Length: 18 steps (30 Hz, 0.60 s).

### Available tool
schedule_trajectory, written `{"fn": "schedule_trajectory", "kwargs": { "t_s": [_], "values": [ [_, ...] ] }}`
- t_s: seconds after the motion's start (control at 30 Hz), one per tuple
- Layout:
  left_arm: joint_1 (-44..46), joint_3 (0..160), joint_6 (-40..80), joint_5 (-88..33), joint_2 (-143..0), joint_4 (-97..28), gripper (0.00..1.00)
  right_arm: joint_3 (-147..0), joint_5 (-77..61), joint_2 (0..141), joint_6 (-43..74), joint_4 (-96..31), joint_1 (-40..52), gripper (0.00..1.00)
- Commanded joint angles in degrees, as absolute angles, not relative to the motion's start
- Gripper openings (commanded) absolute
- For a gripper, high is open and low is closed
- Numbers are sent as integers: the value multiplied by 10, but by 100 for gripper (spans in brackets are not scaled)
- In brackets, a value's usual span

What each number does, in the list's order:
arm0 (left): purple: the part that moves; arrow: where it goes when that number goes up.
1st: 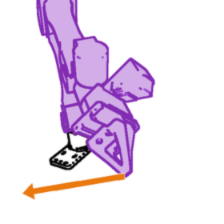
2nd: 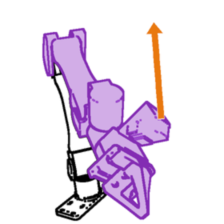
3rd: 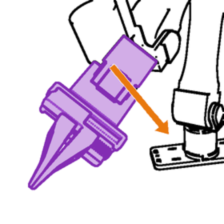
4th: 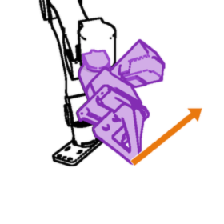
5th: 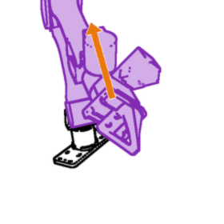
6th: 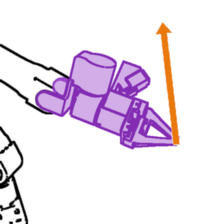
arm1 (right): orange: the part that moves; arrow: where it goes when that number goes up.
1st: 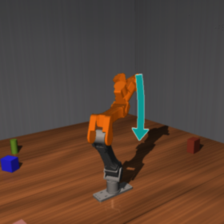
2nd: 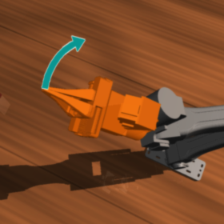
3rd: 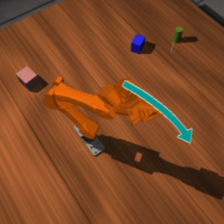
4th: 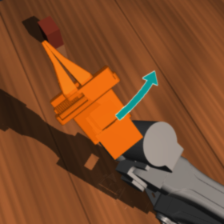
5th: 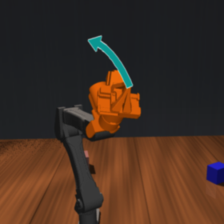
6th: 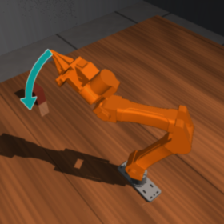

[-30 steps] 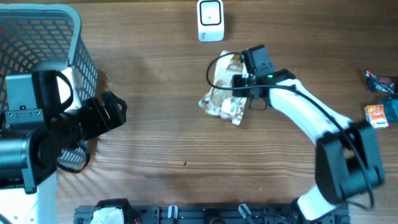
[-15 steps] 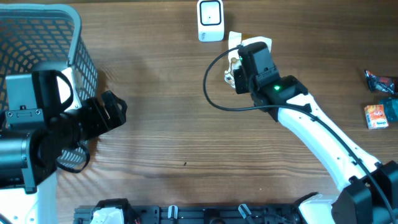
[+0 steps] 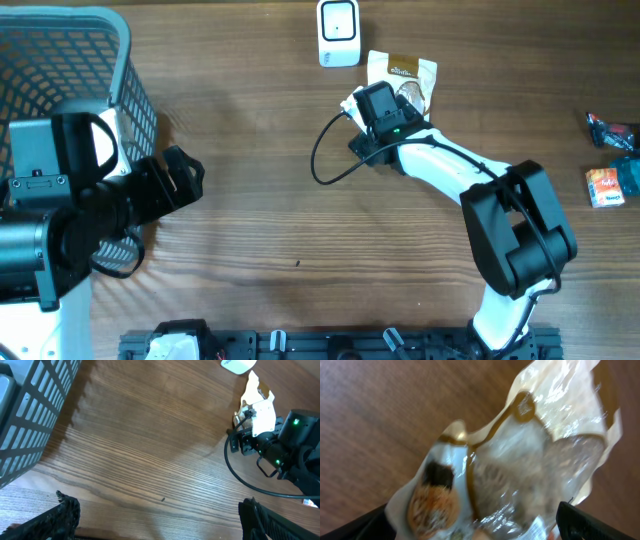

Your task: Scan the item barcode

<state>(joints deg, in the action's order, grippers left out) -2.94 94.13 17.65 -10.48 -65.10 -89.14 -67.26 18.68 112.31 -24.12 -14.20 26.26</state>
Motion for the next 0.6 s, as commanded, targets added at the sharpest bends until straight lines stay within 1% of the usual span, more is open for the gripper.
{"fn": "schedule_trajectory", "kwargs": {
  "t_s": [0.0,0.07,0.2,0.23,0.3,0.33,0.37,0.4,0.43,0.47,0.53,0.57],
  "values": [
    [-27,947,169,-104,-653,-890,100,-670,180,1141,-300,-112,247,100],
    [-27,947,169,-104,-653,-890,100,-670,174,1148,-293,-99,231,100],
    [-27,947,169,-104,-653,-890,100,-670,76,1166,-247,-102,183,100],
    [-27,947,169,-104,-653,-890,100,-670,43,1171,-227,-102,169,96],
    [-27,947,169,-104,-653,-890,100,-670,5,1180,-189,-102,151,74],
    [-27,947,169,-104,-653,-890,100,-670,-12,1186,-174,-102,143,61],
    [-27,947,169,-104,-653,-890,100,-670,-21,1192,-151,-103,136,45],
    [-27,947,169,-104,-653,-890,100,-670,-21,1192,-139,-103,134,34],
    [-27,947,169,-104,-653,-890,100,-670,-21,1192,-126,-103,133,27],
    [-27,947,169,-104,-653,-890,100,-671,-21,1191,-110,-103,133,22],
    [-27,947,169,-104,-653,-890,100,-672,-21,1188,-87,-103,133,14],
    [-27,947,169,-104,-653,-890,100,-672,-21,1184,-67,-104,133,8]
  ]
}}
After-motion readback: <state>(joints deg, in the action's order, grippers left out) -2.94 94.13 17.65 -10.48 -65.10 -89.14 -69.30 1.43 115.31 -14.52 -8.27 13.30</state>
